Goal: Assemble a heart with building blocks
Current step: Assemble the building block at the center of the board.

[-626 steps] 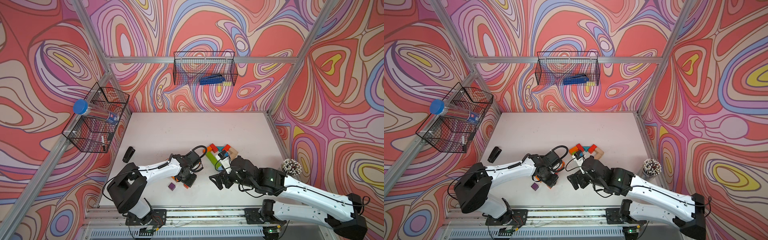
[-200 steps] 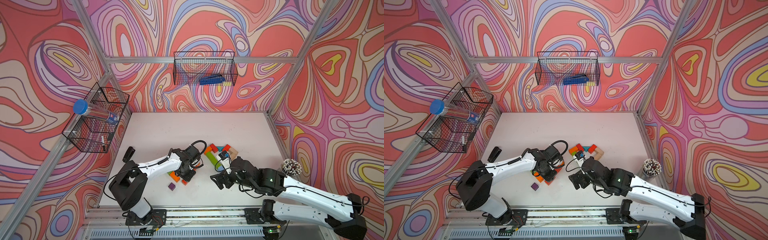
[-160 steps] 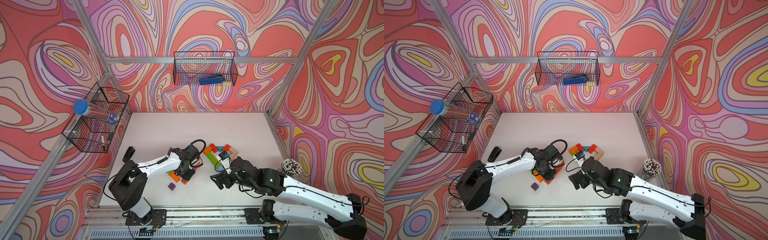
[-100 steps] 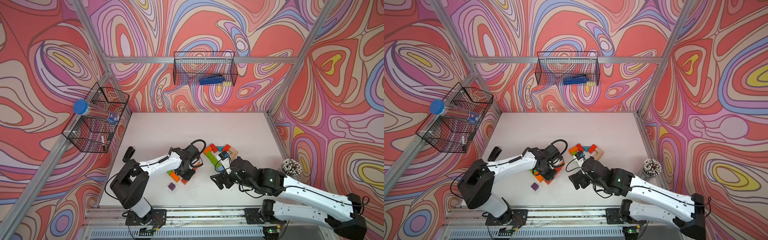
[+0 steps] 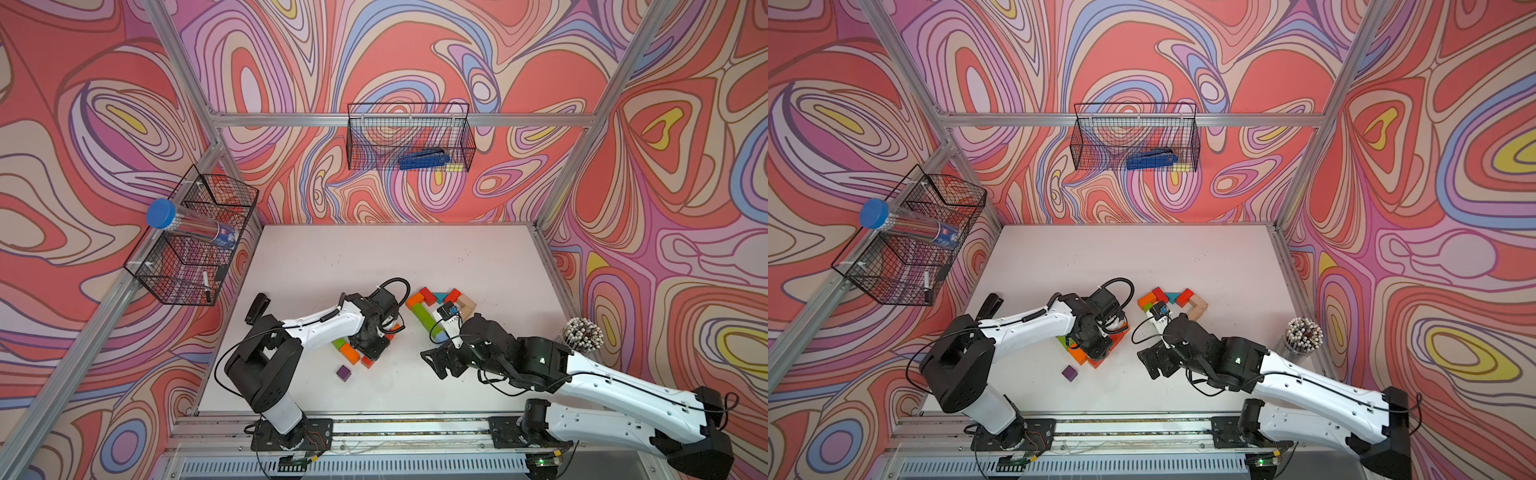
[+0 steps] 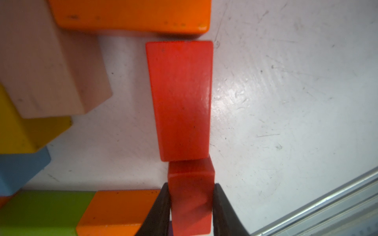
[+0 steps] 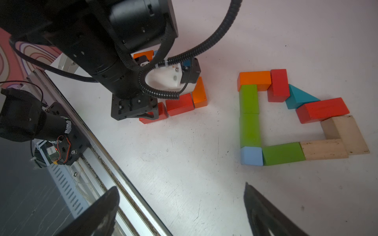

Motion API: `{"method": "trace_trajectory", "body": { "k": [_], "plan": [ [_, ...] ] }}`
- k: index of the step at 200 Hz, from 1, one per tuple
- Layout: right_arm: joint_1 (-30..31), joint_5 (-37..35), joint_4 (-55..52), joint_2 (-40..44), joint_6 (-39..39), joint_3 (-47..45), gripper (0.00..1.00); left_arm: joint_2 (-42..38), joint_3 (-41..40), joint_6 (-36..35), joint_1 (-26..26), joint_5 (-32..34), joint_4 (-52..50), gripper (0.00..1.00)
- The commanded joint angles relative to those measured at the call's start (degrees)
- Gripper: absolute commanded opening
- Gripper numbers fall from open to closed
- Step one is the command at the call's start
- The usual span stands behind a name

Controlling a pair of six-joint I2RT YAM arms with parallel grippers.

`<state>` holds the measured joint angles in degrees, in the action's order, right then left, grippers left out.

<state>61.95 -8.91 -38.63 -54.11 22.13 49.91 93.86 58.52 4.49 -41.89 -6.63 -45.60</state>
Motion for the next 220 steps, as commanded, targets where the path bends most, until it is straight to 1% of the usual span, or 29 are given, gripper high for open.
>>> {"method": "trace_trajectory", "body": {
  "k": [1,178,220],
  "plan": [
    [-0.17,-0.75,-0.44,0.40,-0.02,-0.52,0.96,0.75,1.33,-1.19,0.50,-0.75,-0.63,0.31],
    [-0.17,-0.94,-0.71,0.19,0.10,-0.52,0.96,1.95,2.20,-1.84,1.28,-1.33,0.09,0.33],
    [-0.18,-1.02,-0.61,0.23,0.11,-0.51,0.96,2.21,2.21,-1.81,1.33,-1.23,0.10,0.34]
  ]
}}
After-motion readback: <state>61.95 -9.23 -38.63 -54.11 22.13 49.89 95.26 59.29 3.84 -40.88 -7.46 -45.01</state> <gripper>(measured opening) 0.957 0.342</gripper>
